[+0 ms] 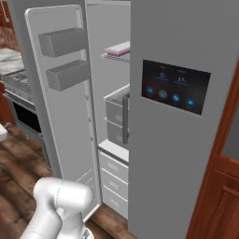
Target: The ice cube tray has been filled with water. Take the tray and place it in the freezer to make ice. Close the freezer door after placing the tray.
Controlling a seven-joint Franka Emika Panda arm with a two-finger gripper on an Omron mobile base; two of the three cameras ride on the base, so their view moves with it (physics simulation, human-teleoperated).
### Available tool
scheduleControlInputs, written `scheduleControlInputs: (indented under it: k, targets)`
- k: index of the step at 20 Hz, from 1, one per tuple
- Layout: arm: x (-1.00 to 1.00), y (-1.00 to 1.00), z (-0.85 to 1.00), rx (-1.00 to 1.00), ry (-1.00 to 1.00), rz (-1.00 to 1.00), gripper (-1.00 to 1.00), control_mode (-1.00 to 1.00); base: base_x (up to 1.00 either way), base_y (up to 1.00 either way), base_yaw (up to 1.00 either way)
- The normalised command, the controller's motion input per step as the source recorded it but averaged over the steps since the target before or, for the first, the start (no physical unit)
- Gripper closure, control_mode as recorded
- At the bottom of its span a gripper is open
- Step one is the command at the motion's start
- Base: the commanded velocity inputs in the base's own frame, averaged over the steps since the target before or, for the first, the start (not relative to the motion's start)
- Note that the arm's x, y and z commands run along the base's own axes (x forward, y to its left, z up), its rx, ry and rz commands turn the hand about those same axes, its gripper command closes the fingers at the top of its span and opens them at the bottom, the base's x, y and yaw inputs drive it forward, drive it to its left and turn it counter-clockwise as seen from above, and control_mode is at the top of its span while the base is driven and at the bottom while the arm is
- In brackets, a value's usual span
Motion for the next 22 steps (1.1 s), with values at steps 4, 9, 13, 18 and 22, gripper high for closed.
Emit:
scheduleControlInputs:
  k: [4,9,13,18,22]
  targets:
    - [0.52,0.31,-0.32,0.0,0.0,-0.12,-1.0,-1.0,0.0,0.0,0.0]
    - [0.45,0.03,-0.35,0.0,0.0,-0.03,-1.0,-1.0,0.0,0.0,0.0]
    - [0.31,0.0,-0.35,0.01,0.0,0.0,-1.0,-1.0,0.0,0.0,0.0]
    - [0.33,0.0,-0.38,0.0,0.0,0.0,-1.0,-1.0,0.0,0.0,0.0]
    - [0.43,0.0,-0.14,0.0,0.0,0.0,-1.0,-1.0,0.0,0.0,0.0]
